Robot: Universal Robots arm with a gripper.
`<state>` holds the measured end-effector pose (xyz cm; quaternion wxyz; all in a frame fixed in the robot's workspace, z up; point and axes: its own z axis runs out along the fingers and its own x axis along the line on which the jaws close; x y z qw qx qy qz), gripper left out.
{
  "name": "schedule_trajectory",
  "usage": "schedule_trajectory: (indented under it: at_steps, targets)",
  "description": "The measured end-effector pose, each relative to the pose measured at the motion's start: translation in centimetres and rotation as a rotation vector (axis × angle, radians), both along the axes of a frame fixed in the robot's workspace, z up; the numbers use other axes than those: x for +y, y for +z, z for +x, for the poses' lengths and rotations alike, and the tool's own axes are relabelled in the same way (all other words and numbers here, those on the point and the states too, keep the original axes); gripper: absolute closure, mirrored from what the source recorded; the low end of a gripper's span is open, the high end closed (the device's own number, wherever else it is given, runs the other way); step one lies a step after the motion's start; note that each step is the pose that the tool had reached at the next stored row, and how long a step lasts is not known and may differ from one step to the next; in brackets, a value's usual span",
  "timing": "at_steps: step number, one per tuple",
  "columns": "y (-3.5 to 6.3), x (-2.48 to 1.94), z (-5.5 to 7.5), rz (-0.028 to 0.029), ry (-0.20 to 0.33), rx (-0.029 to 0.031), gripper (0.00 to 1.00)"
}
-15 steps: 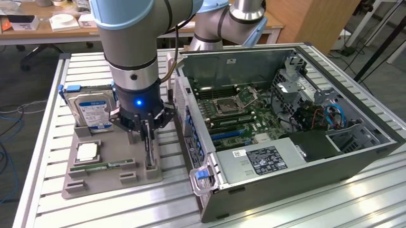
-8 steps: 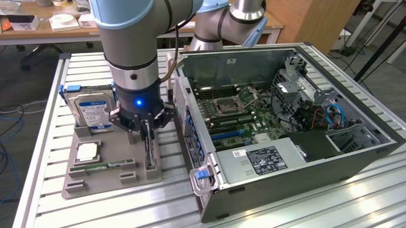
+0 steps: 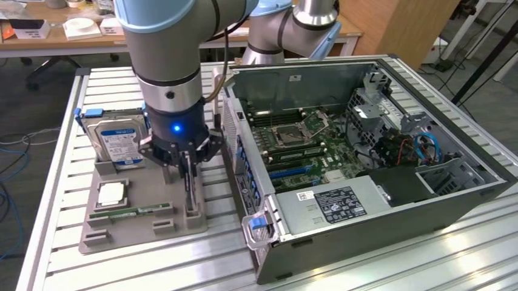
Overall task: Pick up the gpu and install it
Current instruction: 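Pick up the gpu and move the gpu toward the slot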
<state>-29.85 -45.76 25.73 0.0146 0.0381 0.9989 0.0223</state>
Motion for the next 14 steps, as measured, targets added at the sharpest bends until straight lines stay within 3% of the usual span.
schedule_trajectory:
  at_steps: [14]
  targets:
    - [1.00, 0.00, 0.00, 0.0001, 0.000, 0.0000, 0.74]
